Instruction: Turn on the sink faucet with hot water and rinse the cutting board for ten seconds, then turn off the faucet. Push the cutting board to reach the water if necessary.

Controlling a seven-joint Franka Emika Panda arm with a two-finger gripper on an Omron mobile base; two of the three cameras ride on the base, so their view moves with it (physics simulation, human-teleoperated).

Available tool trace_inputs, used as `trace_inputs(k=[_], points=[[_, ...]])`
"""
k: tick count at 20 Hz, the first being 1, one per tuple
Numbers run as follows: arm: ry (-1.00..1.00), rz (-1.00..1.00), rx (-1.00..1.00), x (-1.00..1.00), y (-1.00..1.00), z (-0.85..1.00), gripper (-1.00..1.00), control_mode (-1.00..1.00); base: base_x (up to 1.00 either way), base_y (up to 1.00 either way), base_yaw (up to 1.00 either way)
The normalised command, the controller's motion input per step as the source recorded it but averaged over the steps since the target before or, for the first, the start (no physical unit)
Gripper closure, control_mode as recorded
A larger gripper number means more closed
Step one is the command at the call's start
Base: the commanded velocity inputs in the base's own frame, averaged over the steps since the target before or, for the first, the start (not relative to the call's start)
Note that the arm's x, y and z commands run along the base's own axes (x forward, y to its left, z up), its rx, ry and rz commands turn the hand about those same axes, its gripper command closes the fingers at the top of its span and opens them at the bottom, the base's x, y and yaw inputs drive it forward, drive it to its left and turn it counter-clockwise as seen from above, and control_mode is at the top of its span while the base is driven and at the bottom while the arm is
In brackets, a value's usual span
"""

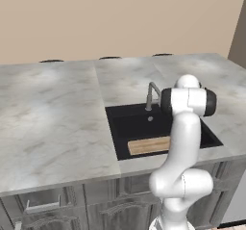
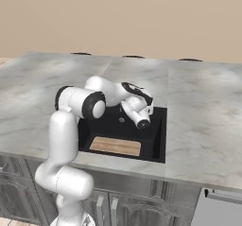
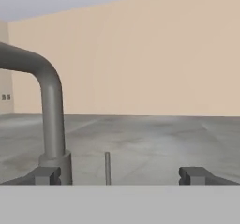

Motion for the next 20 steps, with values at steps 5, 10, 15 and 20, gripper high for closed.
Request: trace_inputs(k=[5,10,15,20], points=[[0.0,0.0,0.0,0.12,0.04,0.0,-1.0,-1.0,0.0,0.0,0.0],[0.01,0.0,0.0,0.13,0.0,-0.02,-1.0,-1.0,0.0,0.0,0.0],[0.03,0.0,0.0,0.12,0.0,-0.21,-1.0,-1.0,0.0,0.0,0.0],[0.01,0.0,0.0,0.13,0.0,-0.18,-1.0,-1.0,0.0,0.0,0.0]])
